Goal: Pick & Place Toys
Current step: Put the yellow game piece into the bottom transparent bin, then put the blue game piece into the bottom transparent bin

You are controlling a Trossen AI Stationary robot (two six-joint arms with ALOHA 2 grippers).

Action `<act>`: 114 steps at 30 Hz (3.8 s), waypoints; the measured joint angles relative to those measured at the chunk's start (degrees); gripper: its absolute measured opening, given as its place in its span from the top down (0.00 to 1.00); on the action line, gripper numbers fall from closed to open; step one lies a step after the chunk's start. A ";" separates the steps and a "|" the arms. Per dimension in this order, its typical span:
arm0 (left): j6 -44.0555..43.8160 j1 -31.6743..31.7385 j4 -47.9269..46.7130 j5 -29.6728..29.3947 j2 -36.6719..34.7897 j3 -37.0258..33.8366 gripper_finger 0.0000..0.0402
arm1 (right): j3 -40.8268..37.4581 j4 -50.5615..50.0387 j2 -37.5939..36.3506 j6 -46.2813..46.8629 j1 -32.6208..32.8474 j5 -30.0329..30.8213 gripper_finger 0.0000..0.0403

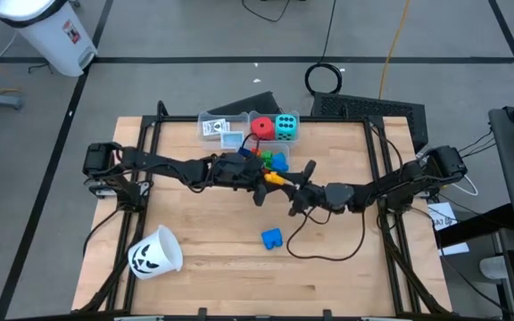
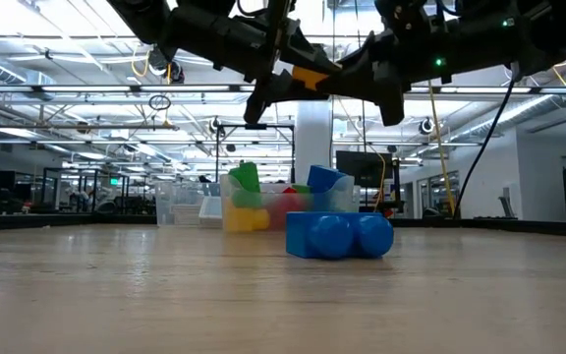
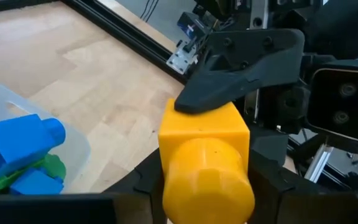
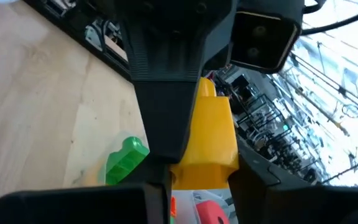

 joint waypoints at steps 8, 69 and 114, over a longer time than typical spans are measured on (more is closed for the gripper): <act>0.43 1.48 -1.72 -0.03 -1.39 0.02 0.65 | 0.14 -1.36 0.07 12.63 0.00 1.55 0.69; 12.20 -5.73 -21.16 -19.98 -11.74 0.24 0.15 | 6.99 -26.74 5.53 58.24 5.41 -38.78 0.35; 7.86 -7.73 -20.55 -20.00 -11.54 0.22 0.14 | 12.59 -34.39 18.64 45.59 1.29 -30.26 0.26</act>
